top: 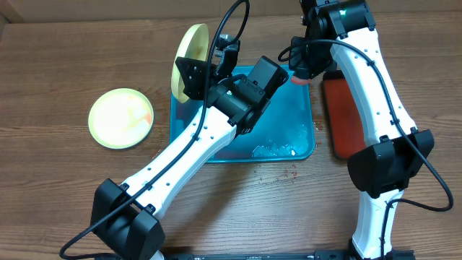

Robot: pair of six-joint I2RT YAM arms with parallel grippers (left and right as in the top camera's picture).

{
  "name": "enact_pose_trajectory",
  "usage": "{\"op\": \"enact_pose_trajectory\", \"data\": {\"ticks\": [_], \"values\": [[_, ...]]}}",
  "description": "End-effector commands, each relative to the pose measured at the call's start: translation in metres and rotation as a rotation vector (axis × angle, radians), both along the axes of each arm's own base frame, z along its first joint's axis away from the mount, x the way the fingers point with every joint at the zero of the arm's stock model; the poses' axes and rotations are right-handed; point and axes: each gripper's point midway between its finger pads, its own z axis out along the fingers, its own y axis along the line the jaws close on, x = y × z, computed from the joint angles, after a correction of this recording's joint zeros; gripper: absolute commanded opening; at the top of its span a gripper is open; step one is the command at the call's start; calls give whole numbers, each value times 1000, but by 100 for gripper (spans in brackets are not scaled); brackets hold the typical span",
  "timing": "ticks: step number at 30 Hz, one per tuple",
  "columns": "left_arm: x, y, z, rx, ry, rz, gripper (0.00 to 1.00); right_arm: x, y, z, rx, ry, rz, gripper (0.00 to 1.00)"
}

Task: Clean dirty plates on tray and stack at the side
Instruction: 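Stack the yellow plate on the plate pile left of tray, release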

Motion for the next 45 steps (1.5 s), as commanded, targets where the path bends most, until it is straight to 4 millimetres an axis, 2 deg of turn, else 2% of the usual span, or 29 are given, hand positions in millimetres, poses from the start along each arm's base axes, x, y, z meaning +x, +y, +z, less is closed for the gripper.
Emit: {"op": "enact_pose_trajectory", "data": {"ticks": [1,4,7,10,13,17,20,23,29,34,37,41,45], "values": [[-6,1,18,-37,-66,2,4,3,2,6,5,-24,10,4],[0,-5,2,-111,2,-46,4,3,2,6,5,-23,11,4],[9,-19,-32,-252,152,-143,4,3,2,6,5,-23,11,4],[11,-43,-74,-477,340,-267,4,2,2,6,4,-23,14,4],[8,-64,-106,-742,511,-369,4,2,2,6,4,-23,14,4],[12,-53,-121,-1027,615,-394,4,2,2,6,3,-23,18,4],[18,-28,-122,-1184,628,-367,4,2,2,6,3,-23,17,4],[24,9,-122,-1306,598,-310,4,2,2,6,3,-24,17,4],[27,112,-126,-1387,458,-79,4,2,2,6,3,-24,18,4],[10,199,-140,-1401,340,177,4,2,2,6,4,-24,17,4],[-3,238,-155,-1398,291,318,4,3,2,6,4,-24,17,4],[-22,270,-184,-1413,279,455,4,2,2,6,3,-23,17,4],[-33,286,-209,-1430,261,533,4,2,2,6,3,-23,17,4]]}}
